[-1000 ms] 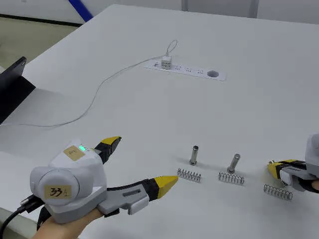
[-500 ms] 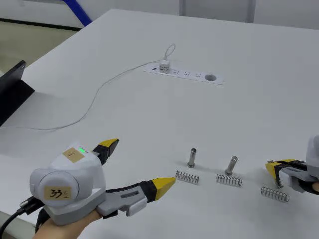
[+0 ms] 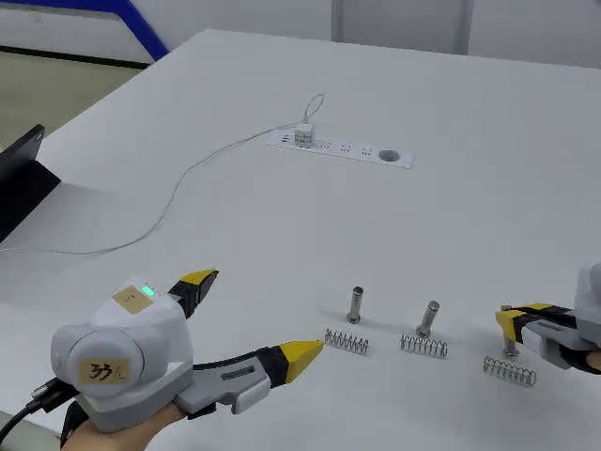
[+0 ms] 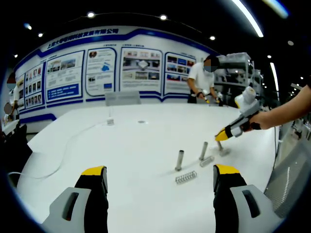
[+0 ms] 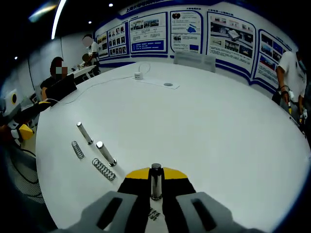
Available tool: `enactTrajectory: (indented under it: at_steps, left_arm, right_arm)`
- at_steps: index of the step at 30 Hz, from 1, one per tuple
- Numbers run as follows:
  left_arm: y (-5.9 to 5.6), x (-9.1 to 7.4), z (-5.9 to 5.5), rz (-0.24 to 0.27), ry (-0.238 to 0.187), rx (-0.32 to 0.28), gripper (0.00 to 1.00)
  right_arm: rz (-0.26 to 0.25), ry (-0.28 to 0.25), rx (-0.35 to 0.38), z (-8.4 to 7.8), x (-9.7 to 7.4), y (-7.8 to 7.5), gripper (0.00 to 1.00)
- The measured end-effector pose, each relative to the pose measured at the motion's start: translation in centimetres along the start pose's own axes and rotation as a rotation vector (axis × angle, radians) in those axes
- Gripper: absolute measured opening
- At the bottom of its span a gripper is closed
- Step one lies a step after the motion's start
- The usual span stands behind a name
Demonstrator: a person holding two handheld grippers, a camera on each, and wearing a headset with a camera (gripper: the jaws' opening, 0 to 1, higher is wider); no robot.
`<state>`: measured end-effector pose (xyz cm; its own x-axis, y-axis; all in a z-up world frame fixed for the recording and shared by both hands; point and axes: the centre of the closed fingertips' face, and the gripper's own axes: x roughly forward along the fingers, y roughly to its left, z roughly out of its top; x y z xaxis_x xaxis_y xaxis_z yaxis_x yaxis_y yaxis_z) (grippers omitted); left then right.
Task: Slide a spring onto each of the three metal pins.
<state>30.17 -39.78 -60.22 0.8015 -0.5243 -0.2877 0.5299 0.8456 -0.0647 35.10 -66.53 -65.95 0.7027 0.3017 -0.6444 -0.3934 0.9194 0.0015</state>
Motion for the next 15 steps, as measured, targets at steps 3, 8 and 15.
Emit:
enactTrajectory:
  at_steps: [3, 8, 15]
  left_arm:
    - [0.0, 0.0, -0.1, 0.001, 0.004, 0.004, 0.92]
    - [-0.1, 0.1, -0.1, -0.003, 0.006, 0.005, 0.92]
    - [-0.1, 0.1, -0.2, -0.003, 0.014, 0.013, 0.92]
  right_arm:
    - [-0.004, -0.005, 0.001, 0.0, -0.3, -0.1, 0.08]
    - [-0.006, -0.02, 0.003, -0.1, -0.7, -0.1, 0.08]
    - [-0.012, -0.042, 0.015, -0.4, -1.4, 0.0, 0.08]
